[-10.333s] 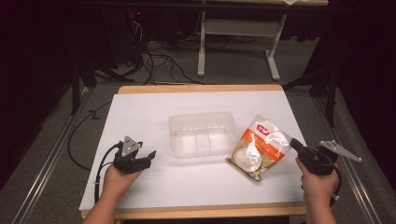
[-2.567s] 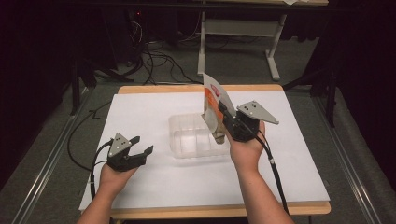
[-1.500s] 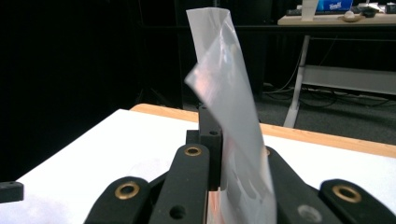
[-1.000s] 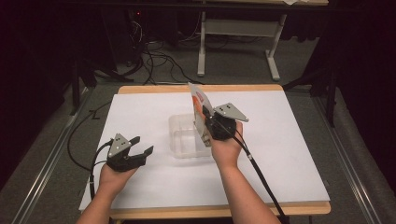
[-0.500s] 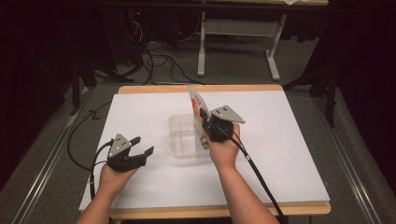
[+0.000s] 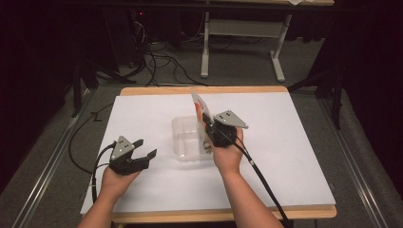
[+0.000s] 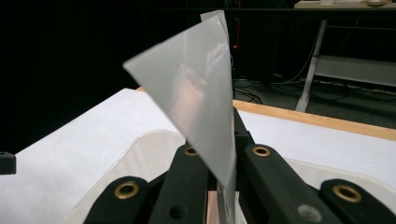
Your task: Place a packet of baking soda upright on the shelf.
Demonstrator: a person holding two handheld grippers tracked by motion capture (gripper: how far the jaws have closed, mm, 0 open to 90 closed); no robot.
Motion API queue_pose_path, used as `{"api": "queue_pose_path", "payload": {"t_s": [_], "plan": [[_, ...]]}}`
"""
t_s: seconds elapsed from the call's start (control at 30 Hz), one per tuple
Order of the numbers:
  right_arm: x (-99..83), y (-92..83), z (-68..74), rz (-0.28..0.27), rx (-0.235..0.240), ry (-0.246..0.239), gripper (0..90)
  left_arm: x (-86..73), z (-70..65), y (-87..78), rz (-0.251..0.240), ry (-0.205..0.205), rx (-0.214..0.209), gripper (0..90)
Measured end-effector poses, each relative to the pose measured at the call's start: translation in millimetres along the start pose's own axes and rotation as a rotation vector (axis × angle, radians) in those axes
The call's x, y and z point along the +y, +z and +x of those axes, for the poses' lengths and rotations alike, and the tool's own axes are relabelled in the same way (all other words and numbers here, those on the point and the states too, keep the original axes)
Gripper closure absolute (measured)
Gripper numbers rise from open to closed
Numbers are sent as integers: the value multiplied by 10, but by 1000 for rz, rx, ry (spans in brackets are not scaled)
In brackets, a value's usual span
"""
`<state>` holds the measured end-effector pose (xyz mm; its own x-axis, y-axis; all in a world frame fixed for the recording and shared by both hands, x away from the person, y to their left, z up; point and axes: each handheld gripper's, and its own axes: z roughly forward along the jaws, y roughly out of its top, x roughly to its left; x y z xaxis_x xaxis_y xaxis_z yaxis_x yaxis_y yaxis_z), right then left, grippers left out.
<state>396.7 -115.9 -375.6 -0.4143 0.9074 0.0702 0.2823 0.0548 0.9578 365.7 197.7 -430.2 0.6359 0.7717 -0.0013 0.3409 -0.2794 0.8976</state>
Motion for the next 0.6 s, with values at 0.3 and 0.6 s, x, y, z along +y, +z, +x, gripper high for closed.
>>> {"api": "queue_pose_path", "payload": {"t_s": [0.3, 0.6], "plan": [[-38, -21, -21, 2, -2, 13, 900, 1, -2, 3, -1, 2, 1, 344], [-89, -5, -33, 8, -3, 18, 900, 1, -2, -8, -4, 5, 3, 344]]}}
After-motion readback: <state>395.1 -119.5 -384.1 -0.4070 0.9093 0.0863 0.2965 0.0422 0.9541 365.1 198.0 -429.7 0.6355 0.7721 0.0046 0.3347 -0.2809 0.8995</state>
